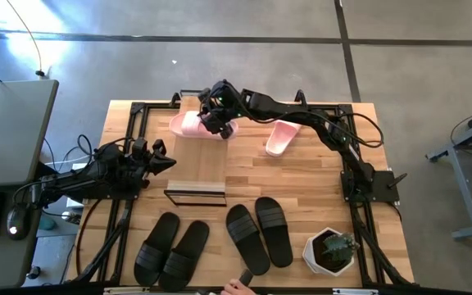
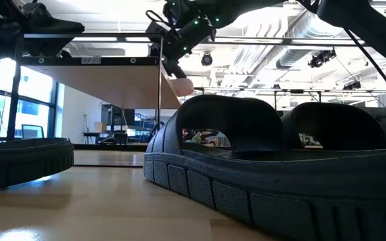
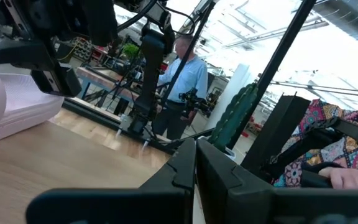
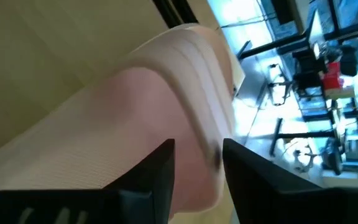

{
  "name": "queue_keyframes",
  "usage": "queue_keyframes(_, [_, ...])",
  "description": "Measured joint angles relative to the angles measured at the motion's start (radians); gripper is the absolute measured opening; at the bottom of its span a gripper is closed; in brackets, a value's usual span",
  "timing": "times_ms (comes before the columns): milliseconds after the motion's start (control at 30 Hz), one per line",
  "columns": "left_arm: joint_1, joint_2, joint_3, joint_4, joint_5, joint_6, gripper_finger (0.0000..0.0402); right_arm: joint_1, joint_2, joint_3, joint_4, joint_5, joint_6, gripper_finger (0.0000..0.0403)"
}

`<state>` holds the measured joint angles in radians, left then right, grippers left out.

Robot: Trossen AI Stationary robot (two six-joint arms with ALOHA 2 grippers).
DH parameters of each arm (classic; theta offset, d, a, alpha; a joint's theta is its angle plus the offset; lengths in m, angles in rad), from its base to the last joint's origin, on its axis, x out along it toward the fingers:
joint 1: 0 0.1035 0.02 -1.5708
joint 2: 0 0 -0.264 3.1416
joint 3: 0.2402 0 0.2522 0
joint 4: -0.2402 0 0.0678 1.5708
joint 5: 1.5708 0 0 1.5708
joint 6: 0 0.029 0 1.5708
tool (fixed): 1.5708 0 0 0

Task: Pick and place slides into the shelf
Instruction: Put the pink slide on the shelf

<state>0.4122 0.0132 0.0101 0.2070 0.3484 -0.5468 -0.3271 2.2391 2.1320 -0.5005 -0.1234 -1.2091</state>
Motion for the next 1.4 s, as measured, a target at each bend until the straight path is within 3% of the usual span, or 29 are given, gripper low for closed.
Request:
queue_keyframes(567, [0.000,0.000,0.000,0.000,0.000,0.000,0.0003,0.002,-0.010,0.072,-0.111,0.044,0.035,0.0124])
queue_keyframes(767, [0.000,0.000,0.000,0.000,0.001,0.020,0.0003,0.003,-0.010,0.171,-0.313,0.071,0.134,0.0124])
queue_keyframes(867, [0.000,0.000,0.000,0.000,0.001,0.021,0.0003,0.010,-0.018,0.226,-0.443,0.138,0.297,0.0124])
queue_keyframes(1033, [0.000,0.000,0.000,0.000,0.002,0.023,0.0003,0.031,-0.105,0.180,-0.600,0.383,0.584,0.0124])
queue_keyframes(1200, [0.000,0.000,0.000,0.000,0.003,0.024,0.0003,0.033,-0.141,0.181,-0.833,0.619,1.034,0.0124])
queue_keyframes(1267, [0.000,0.000,0.000,0.000,0.003,0.025,0.0003,0.026,-0.142,0.181,-0.933,0.667,1.196,0.0124])
queue_keyframes(1400, [0.000,0.000,0.000,0.000,0.003,0.026,0.0003,-0.002,-0.138,0.133,-1.034,0.681,1.349,0.0124])
